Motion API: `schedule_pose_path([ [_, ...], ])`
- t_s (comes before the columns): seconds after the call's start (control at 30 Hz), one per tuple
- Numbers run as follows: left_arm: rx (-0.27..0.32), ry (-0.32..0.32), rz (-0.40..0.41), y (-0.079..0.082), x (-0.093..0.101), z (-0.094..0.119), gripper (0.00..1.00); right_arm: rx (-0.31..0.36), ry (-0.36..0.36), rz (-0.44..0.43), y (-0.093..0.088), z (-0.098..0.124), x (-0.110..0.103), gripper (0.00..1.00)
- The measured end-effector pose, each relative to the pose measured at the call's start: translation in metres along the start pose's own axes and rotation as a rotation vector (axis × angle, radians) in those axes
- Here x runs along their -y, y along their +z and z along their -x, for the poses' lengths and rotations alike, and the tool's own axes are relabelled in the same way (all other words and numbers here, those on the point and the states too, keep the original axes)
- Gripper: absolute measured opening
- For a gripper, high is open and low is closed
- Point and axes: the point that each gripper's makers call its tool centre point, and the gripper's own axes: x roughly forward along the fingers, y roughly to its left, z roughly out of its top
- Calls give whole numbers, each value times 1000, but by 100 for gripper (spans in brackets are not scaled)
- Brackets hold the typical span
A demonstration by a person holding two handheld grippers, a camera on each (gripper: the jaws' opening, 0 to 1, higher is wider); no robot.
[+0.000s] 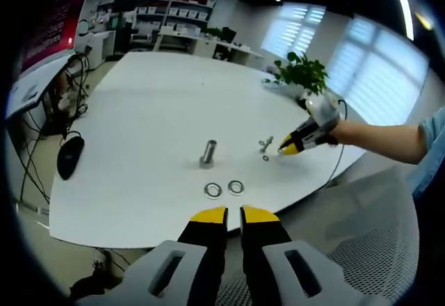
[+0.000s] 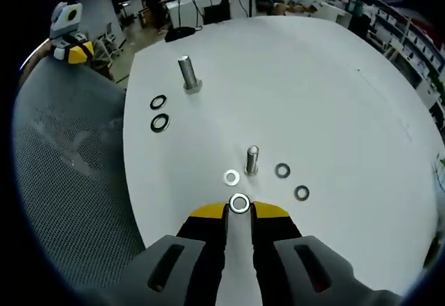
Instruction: Place the washer onto the threaded stud by aligning its center hole with the stud, sliding it down to the base, and recovering from edge contact or off-axis alignment until the washer reaches the visible bottom stop.
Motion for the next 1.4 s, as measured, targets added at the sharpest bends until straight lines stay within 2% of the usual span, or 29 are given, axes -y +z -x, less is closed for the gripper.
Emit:
schedule_pose_path([
  [0.1,13,-1,-1,2,1,0,5,-45,8,23,-8,-4,-3,15],
  [0.37,24,-6,0,4,1,1,5,-105,14,42,-18,-8,-6,15],
  [0.53,24,-6,-2,4,1,1,5,-155,9,94,-25,-13,-5,15],
  [0.83,19,-7,-9,3,2,0,5,-177,5,98,-28,-18,-5,14],
  [1.4,5,-12,-11,1,3,0,5,-287,32,164,-29,-19,-5,15],
])
